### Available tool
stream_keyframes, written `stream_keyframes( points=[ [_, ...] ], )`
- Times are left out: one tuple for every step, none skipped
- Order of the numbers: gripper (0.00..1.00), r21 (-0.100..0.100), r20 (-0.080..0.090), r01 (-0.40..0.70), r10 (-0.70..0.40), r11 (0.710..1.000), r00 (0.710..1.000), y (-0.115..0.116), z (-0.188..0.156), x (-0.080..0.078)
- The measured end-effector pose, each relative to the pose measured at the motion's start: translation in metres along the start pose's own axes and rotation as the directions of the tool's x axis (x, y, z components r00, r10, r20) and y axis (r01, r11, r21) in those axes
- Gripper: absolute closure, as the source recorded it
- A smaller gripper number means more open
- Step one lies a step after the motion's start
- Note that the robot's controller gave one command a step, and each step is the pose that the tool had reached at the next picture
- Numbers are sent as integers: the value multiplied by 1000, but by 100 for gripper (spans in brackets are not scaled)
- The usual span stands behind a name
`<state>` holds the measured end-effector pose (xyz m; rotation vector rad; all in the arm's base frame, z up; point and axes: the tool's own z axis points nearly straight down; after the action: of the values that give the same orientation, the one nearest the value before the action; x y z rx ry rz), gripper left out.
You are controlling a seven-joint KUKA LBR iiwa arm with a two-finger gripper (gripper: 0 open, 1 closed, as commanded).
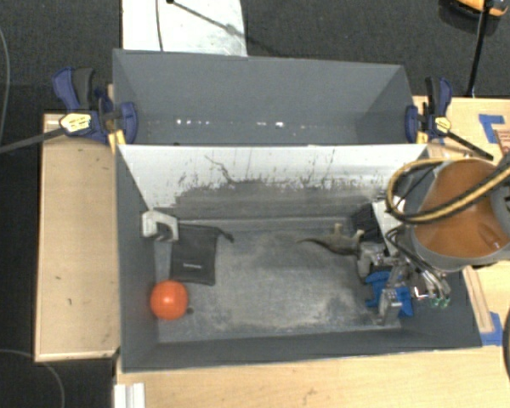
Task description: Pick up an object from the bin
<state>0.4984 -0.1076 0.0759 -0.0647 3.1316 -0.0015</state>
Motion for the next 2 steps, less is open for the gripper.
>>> stream_keyframes(
  points=[
    [0,-5,-5,253,-253,967,967,-15,3,-8],
    [0,-3,-2,127,-127,992,992,-28,4,-5]
  ],
)
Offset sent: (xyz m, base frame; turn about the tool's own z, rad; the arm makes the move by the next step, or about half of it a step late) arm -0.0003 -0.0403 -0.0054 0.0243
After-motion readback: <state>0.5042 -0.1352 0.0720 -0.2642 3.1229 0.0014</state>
